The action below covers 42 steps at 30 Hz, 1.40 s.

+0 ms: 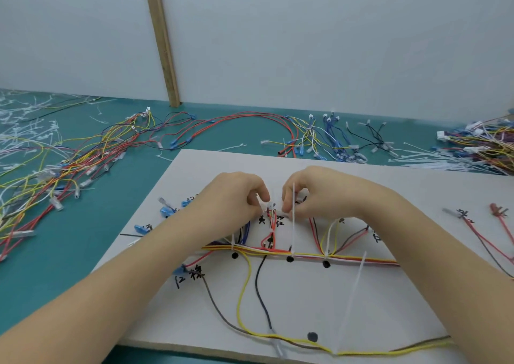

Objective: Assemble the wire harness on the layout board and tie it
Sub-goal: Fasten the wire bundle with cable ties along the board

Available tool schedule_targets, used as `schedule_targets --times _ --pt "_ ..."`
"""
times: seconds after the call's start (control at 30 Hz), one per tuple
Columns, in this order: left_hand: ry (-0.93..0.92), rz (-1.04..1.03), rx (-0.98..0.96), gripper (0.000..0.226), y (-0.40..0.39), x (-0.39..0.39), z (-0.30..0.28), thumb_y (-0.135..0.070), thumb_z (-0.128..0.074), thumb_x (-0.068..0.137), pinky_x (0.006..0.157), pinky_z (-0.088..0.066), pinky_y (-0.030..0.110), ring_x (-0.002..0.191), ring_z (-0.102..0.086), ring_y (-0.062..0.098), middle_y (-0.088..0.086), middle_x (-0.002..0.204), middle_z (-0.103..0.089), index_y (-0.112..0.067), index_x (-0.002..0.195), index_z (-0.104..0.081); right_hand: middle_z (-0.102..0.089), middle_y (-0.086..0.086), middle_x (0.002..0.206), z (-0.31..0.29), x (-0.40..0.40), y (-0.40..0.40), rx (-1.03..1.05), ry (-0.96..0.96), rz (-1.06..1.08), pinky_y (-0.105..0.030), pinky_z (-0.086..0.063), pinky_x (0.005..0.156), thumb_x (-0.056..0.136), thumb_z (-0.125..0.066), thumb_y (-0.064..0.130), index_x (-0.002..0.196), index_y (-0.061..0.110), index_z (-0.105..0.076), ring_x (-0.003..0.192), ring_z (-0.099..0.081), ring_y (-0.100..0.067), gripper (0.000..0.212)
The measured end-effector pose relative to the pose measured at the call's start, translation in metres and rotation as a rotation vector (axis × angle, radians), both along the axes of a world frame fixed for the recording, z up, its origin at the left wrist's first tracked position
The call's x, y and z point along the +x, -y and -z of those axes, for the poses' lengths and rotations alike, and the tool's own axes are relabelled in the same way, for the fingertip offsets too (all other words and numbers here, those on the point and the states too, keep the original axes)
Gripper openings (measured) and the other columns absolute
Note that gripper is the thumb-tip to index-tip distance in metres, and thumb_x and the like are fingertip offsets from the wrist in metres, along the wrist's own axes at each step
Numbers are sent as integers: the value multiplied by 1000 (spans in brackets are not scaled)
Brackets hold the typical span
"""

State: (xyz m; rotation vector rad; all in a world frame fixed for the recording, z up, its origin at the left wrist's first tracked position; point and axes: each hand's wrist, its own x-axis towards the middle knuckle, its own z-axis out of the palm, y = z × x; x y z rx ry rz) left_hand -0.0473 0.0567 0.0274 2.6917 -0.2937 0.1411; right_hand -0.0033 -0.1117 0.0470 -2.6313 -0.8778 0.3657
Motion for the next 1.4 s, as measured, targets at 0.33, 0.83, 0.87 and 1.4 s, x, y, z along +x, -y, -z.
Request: schedule_targets --times 0.33,0.83,0.87,1.4 --pt "-147 31 29 33 5 5 -2 -9 -45 88 58 -33 11 69 -45 5 -12 79 -50 -22 115 -59 -65 -16 105 -2 3 10 120 -80 -41 -46 -48 89 81 -62 12 77 31 -70 101 -58 -35 21" --pt "-46 -7 -146 24 3 -2 2 -10 -57 85 61 -34 13 65 -46 -3 -12 86 -56 -32 92 -57 -61 8 118 0 6 30 294 -113 63 -25 -45 90 85 -34 -10 105 39 -57 93 -62 -6 58" --pt "-3 -41 -159 28 5 -4 3 -8 -53 86 67 -33 17 72 -45 0 -10 94 -54 -29 103 -58 -63 8 115 2 7 32 319 -119 90 -25 -45 92 85 -34 -11 107 39 -56 93 -62 -6 58" --pt "17 114 230 43 37 -9 20 -46 -30 93 104 -17 32 131 -21 9 -21 145 -28 -47 136 -29 -64 9 103 -9 5 68 383 -241 118 -15 -49 72 90 -55 9 105 32 -60 80 -58 -1 27"
